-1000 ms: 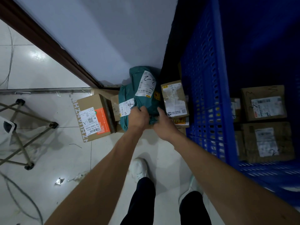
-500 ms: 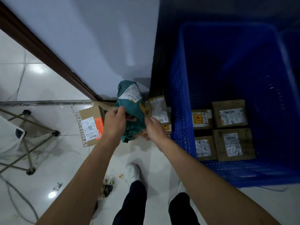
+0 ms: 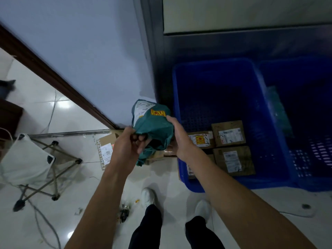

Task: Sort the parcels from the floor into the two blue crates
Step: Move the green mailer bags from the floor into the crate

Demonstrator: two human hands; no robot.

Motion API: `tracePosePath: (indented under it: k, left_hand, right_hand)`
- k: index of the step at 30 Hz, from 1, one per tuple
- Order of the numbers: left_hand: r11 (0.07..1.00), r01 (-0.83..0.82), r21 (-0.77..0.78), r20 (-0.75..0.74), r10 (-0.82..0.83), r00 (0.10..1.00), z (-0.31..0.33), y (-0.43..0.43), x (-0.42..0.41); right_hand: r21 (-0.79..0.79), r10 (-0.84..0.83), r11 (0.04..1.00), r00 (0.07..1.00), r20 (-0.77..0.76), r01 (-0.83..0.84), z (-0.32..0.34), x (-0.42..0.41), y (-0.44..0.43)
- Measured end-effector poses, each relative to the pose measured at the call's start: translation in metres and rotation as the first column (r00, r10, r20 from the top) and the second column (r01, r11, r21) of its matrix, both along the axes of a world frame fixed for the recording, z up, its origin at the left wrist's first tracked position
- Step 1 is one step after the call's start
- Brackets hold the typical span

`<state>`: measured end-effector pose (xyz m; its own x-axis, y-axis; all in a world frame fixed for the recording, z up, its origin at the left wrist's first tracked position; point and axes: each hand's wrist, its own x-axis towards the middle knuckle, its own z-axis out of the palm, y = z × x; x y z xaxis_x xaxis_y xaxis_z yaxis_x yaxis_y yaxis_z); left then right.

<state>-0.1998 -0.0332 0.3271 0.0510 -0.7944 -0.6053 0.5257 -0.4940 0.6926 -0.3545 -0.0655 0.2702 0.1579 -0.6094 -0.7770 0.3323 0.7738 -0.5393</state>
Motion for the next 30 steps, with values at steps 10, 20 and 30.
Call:
tracePosePath:
  k: [10, 20, 30]
  left_hand:
    - [0.997, 0.077, -0.018, -0.1, -0.079, 0.992, 0.115, 0.025, -0.127]
    - [0.879, 0.436, 0.191, 0.52, -0.468, 0.715, 0.151, 0.027, -0.194]
    - [0.835, 0.544, 0.08, 0.192, -0.548, 0.814, 0.148, 0.012, -0.252]
  right_hand:
    - [-0.144, -0.111, 0.984, 0.993, -0.048, 0.103, 0.135, -0.133, 0.037]
    - [-0.303, -0.196, 0.946, 0.944, -0.265, 0.111, 0.193, -0.246, 0.081]
    - [-0.463, -0.12, 0.885, 0.935, -0.334, -0.052, 0.196, -0.249, 0.098]
